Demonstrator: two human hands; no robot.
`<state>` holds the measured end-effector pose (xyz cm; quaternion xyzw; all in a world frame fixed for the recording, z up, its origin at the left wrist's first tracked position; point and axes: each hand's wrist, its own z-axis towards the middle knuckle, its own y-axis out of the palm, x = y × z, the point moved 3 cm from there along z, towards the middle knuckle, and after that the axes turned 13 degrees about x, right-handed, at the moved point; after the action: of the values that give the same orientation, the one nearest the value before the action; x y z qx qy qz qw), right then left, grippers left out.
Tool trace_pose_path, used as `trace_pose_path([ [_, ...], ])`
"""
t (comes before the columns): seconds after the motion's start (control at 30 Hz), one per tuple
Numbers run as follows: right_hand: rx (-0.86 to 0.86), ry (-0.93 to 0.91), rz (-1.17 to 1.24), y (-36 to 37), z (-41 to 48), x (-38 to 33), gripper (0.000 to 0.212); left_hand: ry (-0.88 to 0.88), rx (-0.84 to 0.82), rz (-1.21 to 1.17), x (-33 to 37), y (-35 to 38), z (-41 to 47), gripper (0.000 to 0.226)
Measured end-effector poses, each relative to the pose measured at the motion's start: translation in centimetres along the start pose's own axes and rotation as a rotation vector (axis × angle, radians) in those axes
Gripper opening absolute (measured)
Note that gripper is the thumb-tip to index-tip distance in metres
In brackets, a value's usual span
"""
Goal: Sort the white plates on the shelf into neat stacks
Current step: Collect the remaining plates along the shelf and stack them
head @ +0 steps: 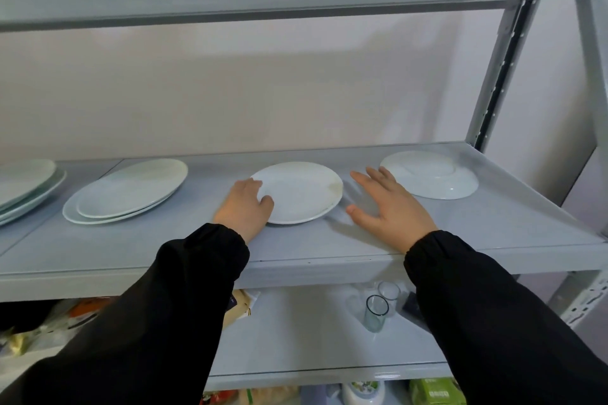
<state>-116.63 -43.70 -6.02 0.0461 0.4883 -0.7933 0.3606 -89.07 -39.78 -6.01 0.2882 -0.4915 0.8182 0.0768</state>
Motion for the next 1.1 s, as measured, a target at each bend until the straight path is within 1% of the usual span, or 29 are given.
trace_pose_path([
  [0.03, 0.000, 0.000, -0.004, 0.0, 0.0, 0.0, 0.075, 0.011, -0.015, 0.008, 0.2, 0.2, 0.0, 0.023],
  [0.07, -0.001, -0.002, -0.009, 0.0, 0.0, 0.1, 0.075, 0.029, -0.001, 0.011, 0.4, 0.2, -0.1, 0.022],
  [0.1, -0.003, -0.005, -0.013, 0.0, 0.0, 0.1, 0.075, 0.025, 0.007, 0.008, 0.4, 0.3, -0.1, 0.024],
  [0.17, -0.007, -0.009, -0.022, 0.0, 0.0, 0.1, 0.077, 0.001, 0.016, -0.009, 0.4, 0.2, -0.3, 0.041],
  [0.23, -0.009, -0.008, -0.024, 0.0, 0.0, 0.0, 0.076, -0.025, 0.032, -0.029, 0.0, 0.2, -0.2, 0.051],
  [0.37, -0.007, -0.006, -0.024, -0.1, -0.1, -0.1, 0.077, -0.046, 0.075, -0.070, -0.4, -0.1, -0.2, 0.052],
  [0.5, -0.021, -0.002, -0.019, -0.1, -0.1, -0.3, 0.072, -0.080, 0.087, -0.089, -0.5, -0.4, -0.3, 0.052],
  [0.6, -0.050, 0.043, -0.026, -0.7, 0.2, 0.1, 0.070, -0.085, 0.099, -0.091, -0.6, -0.4, -0.4, 0.050],
  [0.8, -0.115, 0.139, -0.294, -3.4, 3.8, 4.4, 0.079, -0.069, 0.149, -0.123, -0.4, -0.2, 0.0, 0.049],
  [0.93, -0.181, 0.203, -0.462, -3.5, 5.0, 7.3, 0.087, -0.073, 0.181, -0.144, -0.3, -0.4, -0.2, 0.049],
  [1.03, -0.242, 0.265, -0.465, -3.3, 5.2, 8.2, 0.097, -0.078, 0.184, -0.159, -0.2, -0.5, -0.1, 0.050],
  [1.1, -0.254, 0.278, -0.454, -3.2, 5.1, 8.2, 0.105, -0.084, 0.189, -0.165, -0.2, -0.5, 0.0, 0.049],
])
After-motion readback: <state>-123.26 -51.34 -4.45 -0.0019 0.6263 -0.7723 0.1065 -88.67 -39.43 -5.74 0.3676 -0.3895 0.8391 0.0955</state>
